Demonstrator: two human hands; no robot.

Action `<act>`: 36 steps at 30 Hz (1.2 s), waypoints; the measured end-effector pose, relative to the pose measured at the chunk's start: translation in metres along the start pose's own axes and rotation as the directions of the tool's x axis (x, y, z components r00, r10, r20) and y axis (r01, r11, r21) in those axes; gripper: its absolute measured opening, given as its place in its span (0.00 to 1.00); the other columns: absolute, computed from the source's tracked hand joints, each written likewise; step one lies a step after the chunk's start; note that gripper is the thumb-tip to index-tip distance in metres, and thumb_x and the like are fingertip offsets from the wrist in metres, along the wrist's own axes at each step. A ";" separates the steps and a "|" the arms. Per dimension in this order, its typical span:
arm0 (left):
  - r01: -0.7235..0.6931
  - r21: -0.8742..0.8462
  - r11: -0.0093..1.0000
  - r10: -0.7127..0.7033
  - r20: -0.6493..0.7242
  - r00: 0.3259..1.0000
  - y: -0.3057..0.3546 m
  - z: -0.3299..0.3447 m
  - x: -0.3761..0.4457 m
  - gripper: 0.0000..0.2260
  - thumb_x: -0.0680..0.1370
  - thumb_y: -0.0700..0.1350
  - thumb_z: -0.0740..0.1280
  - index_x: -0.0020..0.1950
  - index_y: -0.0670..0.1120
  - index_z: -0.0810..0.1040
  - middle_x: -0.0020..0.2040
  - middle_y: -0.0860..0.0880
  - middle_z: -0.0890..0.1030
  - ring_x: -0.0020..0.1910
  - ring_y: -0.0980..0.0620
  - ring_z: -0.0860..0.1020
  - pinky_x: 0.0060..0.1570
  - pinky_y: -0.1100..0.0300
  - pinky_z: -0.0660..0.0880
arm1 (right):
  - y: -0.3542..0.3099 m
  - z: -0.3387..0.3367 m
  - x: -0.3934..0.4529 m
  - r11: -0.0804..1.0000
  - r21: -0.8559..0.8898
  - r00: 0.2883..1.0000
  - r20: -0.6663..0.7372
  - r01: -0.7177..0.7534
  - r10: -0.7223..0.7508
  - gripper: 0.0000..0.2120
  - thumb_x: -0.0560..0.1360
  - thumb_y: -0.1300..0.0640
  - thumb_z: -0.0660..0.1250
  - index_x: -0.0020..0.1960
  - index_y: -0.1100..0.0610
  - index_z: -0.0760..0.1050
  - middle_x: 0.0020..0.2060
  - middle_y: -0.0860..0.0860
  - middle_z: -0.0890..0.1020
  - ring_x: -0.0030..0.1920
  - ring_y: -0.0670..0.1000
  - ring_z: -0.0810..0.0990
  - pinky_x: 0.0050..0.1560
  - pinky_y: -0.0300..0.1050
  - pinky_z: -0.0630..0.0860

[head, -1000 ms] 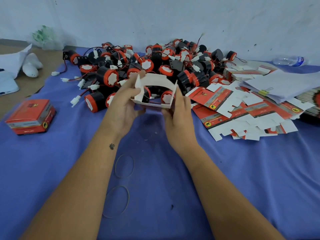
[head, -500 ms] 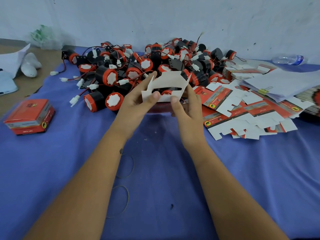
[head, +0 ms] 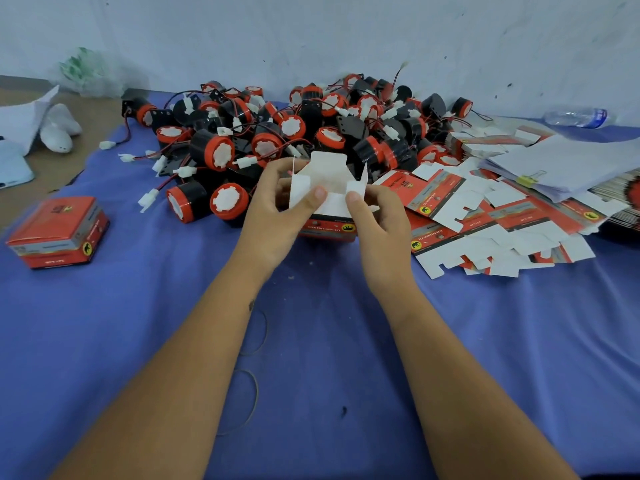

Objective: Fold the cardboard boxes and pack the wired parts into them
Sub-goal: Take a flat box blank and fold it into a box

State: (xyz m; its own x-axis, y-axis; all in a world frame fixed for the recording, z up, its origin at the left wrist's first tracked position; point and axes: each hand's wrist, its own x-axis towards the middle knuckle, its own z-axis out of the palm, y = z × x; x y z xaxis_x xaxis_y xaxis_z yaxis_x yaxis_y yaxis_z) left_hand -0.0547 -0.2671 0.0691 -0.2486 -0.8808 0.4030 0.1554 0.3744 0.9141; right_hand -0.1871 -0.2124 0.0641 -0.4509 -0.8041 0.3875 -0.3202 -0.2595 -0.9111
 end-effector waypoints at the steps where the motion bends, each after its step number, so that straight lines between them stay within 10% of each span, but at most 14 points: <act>1: 0.003 0.024 1.000 -0.003 0.011 1.000 -0.001 0.000 -0.001 0.15 0.75 0.51 0.72 0.58 0.58 0.72 0.55 0.48 0.81 0.54 0.52 0.81 0.48 0.62 0.78 | 0.001 0.000 0.000 1.000 -0.030 1.000 0.003 0.002 -0.002 0.05 0.75 0.41 0.62 0.46 0.41 0.72 0.44 0.42 0.77 0.45 0.42 0.75 0.45 0.43 0.74; 15: 0.106 -0.015 0.994 -0.105 0.037 0.994 -0.004 0.006 -0.005 0.20 0.79 0.37 0.60 0.64 0.60 0.74 0.50 0.56 0.83 0.47 0.59 0.82 0.42 0.68 0.76 | 0.011 -0.002 0.003 0.984 -0.176 0.995 -0.086 0.034 -0.050 0.03 0.79 0.47 0.63 0.52 0.43 0.70 0.43 0.37 0.77 0.47 0.36 0.75 0.40 0.30 0.72; 21: 0.019 0.021 1.000 -0.019 -0.006 1.000 -0.007 0.013 -0.011 0.24 0.82 0.37 0.59 0.67 0.66 0.63 0.64 0.48 0.76 0.55 0.57 0.79 0.47 0.66 0.76 | 0.008 -0.002 0.001 0.981 -0.174 0.988 -0.113 0.085 -0.105 0.07 0.78 0.48 0.63 0.52 0.38 0.67 0.46 0.38 0.79 0.46 0.46 0.79 0.43 0.51 0.80; 27: 0.049 0.026 0.998 -0.052 0.101 0.994 -0.008 0.013 -0.009 0.26 0.83 0.37 0.54 0.72 0.67 0.60 0.63 0.75 0.70 0.63 0.68 0.73 0.58 0.68 0.74 | 0.007 -0.002 0.002 0.981 -0.172 0.989 -0.100 0.087 -0.106 0.10 0.79 0.48 0.64 0.55 0.34 0.68 0.50 0.38 0.78 0.51 0.47 0.79 0.46 0.53 0.81; 36: 0.079 -0.067 0.995 -0.077 0.030 0.997 -0.010 0.014 -0.006 0.23 0.84 0.38 0.58 0.75 0.59 0.67 0.71 0.60 0.73 0.66 0.60 0.75 0.61 0.63 0.75 | 0.011 -0.002 0.008 0.990 -0.126 0.993 -0.092 0.061 -0.073 0.10 0.79 0.45 0.62 0.58 0.34 0.72 0.49 0.39 0.80 0.49 0.44 0.79 0.49 0.47 0.80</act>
State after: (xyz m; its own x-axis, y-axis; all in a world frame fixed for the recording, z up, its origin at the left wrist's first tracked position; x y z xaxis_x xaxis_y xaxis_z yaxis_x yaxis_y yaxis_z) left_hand -0.0682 -0.2615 0.0586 -0.2883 -0.8981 0.3322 0.1986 0.2833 0.9383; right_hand -0.1963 -0.2211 0.0573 -0.5009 -0.7306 0.4640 -0.4495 -0.2386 -0.8609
